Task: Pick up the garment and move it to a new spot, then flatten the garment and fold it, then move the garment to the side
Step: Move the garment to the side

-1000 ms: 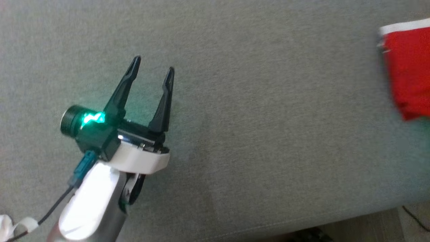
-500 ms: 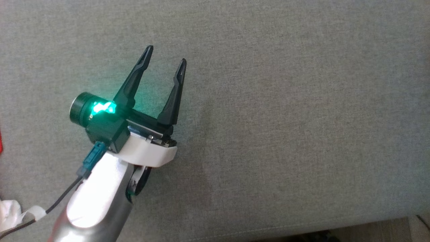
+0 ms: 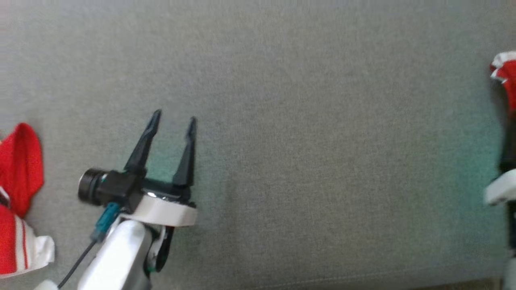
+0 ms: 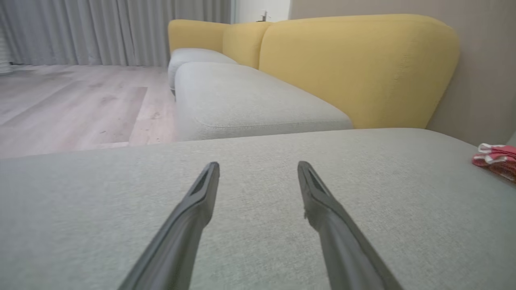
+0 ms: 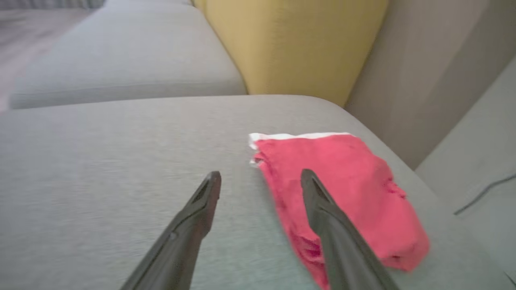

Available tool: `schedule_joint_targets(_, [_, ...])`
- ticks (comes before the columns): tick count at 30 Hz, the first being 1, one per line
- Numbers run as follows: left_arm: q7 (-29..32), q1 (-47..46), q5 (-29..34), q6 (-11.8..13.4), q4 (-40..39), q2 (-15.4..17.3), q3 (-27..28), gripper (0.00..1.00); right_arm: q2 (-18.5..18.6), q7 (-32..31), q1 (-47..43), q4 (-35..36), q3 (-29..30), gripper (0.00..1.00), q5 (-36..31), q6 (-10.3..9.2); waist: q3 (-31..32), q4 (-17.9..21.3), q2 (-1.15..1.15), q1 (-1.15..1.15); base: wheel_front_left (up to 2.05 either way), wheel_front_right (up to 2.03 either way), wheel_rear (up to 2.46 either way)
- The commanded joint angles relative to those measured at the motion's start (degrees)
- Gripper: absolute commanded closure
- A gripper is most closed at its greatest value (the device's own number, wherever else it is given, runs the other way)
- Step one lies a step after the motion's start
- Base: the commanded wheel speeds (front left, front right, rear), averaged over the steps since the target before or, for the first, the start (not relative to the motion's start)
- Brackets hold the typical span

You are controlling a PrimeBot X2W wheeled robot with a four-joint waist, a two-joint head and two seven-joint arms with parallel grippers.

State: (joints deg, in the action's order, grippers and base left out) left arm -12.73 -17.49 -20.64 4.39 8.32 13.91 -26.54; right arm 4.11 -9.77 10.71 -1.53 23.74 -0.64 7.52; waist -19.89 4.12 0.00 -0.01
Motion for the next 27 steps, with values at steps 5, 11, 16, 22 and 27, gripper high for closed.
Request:
schedule_joint_targets(5, [-0.12,3.03,-2.14,2.85,-0.55,2.4,4.99,0.0,-0.96,2.08,-4.81,7.37,-11.22,0.0,3.46,-0.03,6.83,-2.67,0.0,0.01,0.0,0.0,0.0])
schedule_joint_targets(11, [0.12,6.94,-4.19,5.28,0.17,3.72,8.07,0.0,-1.2,3.99,-6.91,9.06,-19.75,0.0,6.98,-0.03,10.88,-5.2,0.0,0.01,0.0,0.0,0.0])
schedule_joint_targets(16, [0.5,10.67,-5.9,7.16,-0.48,4.76,10.37,0.0,-1.22,6.13,-8.88,10.59,-24.43,0.0,9.21,-0.03,13.92,-6.82,0.0,0.01,0.0,0.0,0.0])
schedule_joint_targets(22, [1.4,14.26,-6.48,8.55,-2.4,5.23,10.69,0.0,-1.23,8.09,-12.34,11.53,-25.95,0.0,10.92,-0.03,16.35,-6.45,0.0,0.01,0.0,0.0,0.0])
schedule_joint_targets(27, [2.16,16.67,-6.82,9.47,-3.89,5.3,10.53,0.0,-1.23,8.21,-15.44,11.63,-26.38,0.0,11.46,-0.03,17.93,-5.55,0.0,0.01,0.0,0.0,0.0])
